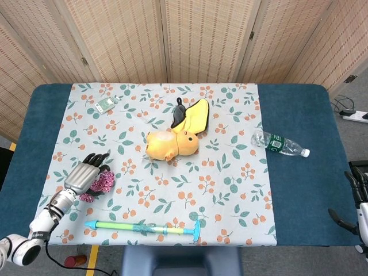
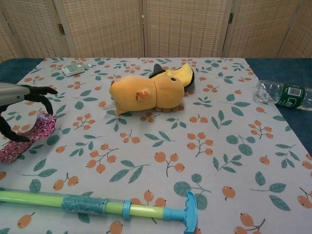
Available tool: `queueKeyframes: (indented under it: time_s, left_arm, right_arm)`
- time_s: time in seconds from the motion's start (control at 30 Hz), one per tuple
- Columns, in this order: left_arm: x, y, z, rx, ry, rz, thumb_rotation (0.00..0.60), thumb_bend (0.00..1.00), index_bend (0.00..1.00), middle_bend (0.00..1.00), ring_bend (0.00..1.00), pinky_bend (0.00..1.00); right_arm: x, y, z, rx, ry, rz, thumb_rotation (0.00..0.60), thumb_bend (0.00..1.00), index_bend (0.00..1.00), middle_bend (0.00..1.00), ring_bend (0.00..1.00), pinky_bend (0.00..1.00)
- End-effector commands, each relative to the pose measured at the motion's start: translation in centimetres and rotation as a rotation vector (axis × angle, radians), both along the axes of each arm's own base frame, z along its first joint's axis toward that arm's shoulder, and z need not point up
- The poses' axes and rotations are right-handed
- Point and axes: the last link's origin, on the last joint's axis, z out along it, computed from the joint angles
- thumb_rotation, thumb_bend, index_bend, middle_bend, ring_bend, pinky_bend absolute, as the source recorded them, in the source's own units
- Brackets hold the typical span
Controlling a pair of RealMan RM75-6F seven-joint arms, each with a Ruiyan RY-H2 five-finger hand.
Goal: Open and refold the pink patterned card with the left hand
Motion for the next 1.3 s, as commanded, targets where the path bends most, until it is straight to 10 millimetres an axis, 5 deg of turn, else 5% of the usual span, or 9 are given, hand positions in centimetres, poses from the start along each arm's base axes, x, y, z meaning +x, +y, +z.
queueKeyframes:
  time_s: [0.03, 0.7, 1.3]
  left_arm:
    - [-1.6, -1.1, 0.9, -0.007, 0.007, -0.02, 0.6, 0.22, 0.33, 0.0, 0.0, 0.0]
    - [-6.1, -2.2, 1.1, -0.028, 0.083, -0.016, 0.6, 0.21, 0.32, 0.0, 0.0, 0.0]
    - [-7.2, -1.5, 0.9, -0.025, 0.092, 0.006, 0.6, 0.21, 0.29, 0.0, 0.0, 0.0]
  right_arm:
    - [0.3, 0.1, 0.0, -0.001, 0.002, 0.007, 0.6, 0.23, 0.0, 0.0, 0.0, 0.0]
    - [0.6, 0.5, -0.4, 0.005, -0.001, 0.013, 0.6, 0.23, 0.0, 0.0, 0.0, 0.0]
    - [0.7, 0.6, -0.4, -0.004, 0.002, 0.01, 0.6, 0.23, 0.0, 0.0, 0.0, 0.0]
